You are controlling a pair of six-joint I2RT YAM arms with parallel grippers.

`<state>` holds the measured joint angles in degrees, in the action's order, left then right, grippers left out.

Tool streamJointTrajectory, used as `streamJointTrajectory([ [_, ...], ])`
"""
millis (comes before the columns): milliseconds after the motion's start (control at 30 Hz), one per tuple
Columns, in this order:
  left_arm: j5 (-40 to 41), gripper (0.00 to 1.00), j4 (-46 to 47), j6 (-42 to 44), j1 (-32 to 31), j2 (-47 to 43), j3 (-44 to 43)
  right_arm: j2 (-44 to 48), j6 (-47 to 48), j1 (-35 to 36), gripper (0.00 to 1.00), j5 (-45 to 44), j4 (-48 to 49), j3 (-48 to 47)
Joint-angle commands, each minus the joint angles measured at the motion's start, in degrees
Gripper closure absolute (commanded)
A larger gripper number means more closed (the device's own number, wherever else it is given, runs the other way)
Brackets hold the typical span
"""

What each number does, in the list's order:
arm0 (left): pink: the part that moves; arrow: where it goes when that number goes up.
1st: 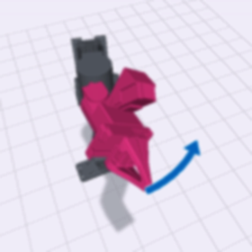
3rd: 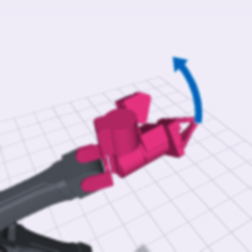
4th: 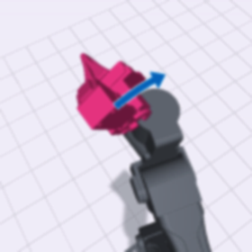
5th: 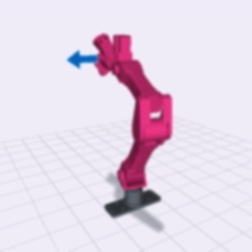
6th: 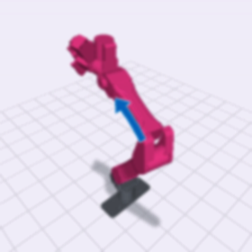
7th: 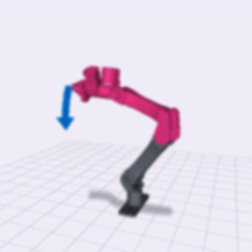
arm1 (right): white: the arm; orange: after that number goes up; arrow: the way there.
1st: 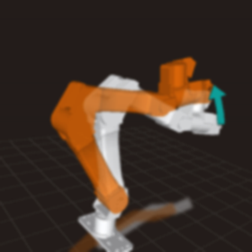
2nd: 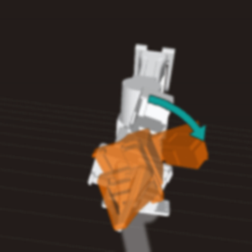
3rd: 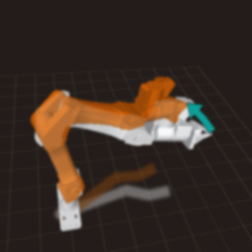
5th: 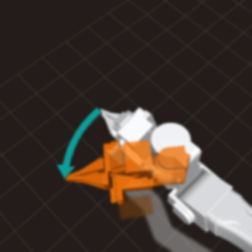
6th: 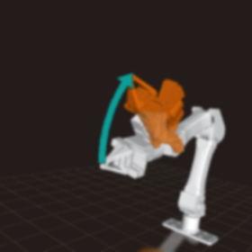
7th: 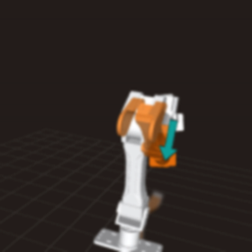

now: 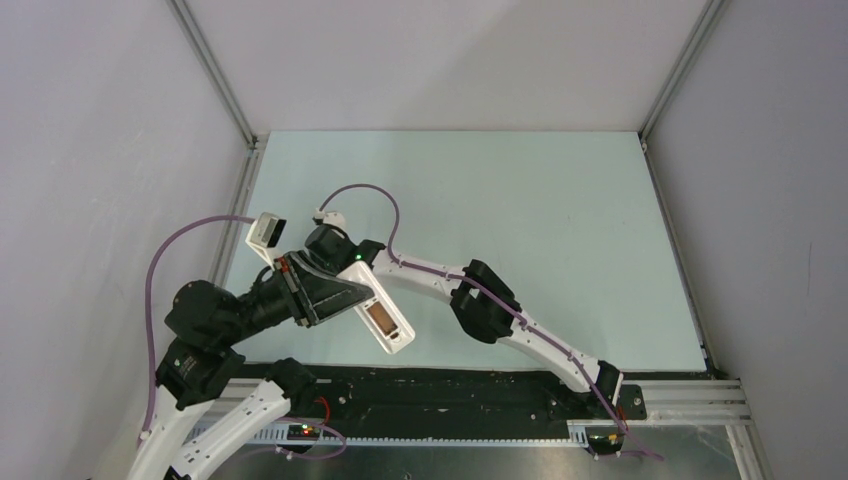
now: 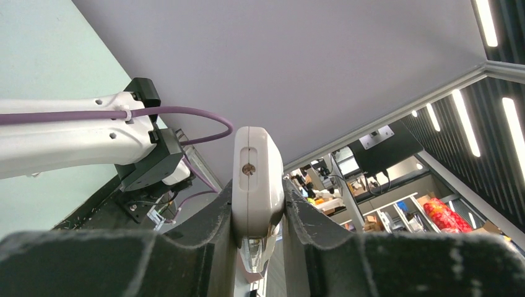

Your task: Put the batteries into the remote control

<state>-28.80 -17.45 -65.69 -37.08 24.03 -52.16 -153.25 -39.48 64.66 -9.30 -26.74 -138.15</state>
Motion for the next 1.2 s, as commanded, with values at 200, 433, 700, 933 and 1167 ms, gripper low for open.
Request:
streamJointTrajectory([
  [200,-2.0,1.0,0.8,1.0,0.3,0.3,0.0,-5.6,-0.4,0.4,0.55,-1.1,-9.6,0.1],
  [433,-2.0,1.0,0.8,1.0,0.3,0.0,0.3,-6.1,-0.6,0.5,0.61,-1.2,-10.3,0.0],
  [700,-2.1,1.0,0.6,1.0,0.2,0.0,0.4,-6.6,-0.3,0.6,0.64,-1.1,-11.3,-0.4],
  [933,-2.2,1.0,0.6,0.9,0.3,-0.1,0.6,-7.1,-0.5,1.0,0.66,-2.7,-12.9,-0.4],
  [1167,-2.1,1.0,0.5,0.8,0.3,-0.5,0.9,-7.2,-0.3,1.6,0.68,-5.0,-14.5,-0.2],
])
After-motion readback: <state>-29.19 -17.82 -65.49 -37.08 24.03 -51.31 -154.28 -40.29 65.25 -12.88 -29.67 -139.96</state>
